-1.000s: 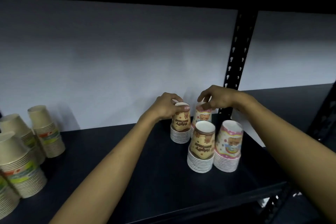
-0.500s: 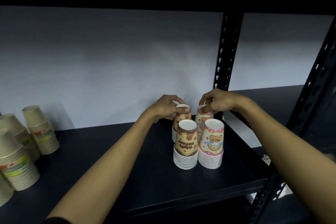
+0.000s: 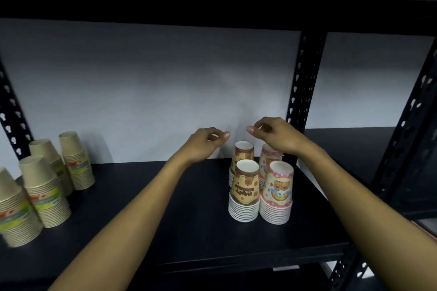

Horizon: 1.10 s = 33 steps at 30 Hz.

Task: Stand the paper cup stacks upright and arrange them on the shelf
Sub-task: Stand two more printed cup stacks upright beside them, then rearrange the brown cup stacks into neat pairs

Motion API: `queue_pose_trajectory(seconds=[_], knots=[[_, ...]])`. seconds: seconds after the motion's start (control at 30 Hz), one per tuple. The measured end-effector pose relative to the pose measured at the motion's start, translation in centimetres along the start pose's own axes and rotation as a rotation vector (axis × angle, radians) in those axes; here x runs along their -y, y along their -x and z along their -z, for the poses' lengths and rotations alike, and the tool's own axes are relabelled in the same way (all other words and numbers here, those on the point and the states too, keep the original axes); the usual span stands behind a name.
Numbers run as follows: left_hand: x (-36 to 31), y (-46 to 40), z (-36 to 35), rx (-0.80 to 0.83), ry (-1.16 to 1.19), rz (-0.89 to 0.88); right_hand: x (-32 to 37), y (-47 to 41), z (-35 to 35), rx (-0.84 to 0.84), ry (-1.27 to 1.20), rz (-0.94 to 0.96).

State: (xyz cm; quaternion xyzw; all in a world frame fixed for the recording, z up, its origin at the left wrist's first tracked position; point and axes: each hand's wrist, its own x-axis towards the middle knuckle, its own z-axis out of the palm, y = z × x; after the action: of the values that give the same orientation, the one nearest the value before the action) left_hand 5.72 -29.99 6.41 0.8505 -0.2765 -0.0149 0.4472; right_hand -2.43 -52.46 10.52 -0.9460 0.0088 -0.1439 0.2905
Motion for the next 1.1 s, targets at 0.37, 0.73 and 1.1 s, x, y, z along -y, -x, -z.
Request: queue_pose_trajectory(seconds=[0.37,0.73,1.1], knots=[[3.5,7.8,8.9,-0.232,-0.084,0.022,10.6,-1.1,-8.0,0.085,-0.151,0.180],[13.5,20.9,12.4,-0.278,-0.315,0.208,17.4,1.3,-25.8,0.357,-0.198,0.198],[20.0,29.3,10.8,-0.458,-0.649,0.167,19.3,4.1,-33.6,0.346,0.149,0.455]])
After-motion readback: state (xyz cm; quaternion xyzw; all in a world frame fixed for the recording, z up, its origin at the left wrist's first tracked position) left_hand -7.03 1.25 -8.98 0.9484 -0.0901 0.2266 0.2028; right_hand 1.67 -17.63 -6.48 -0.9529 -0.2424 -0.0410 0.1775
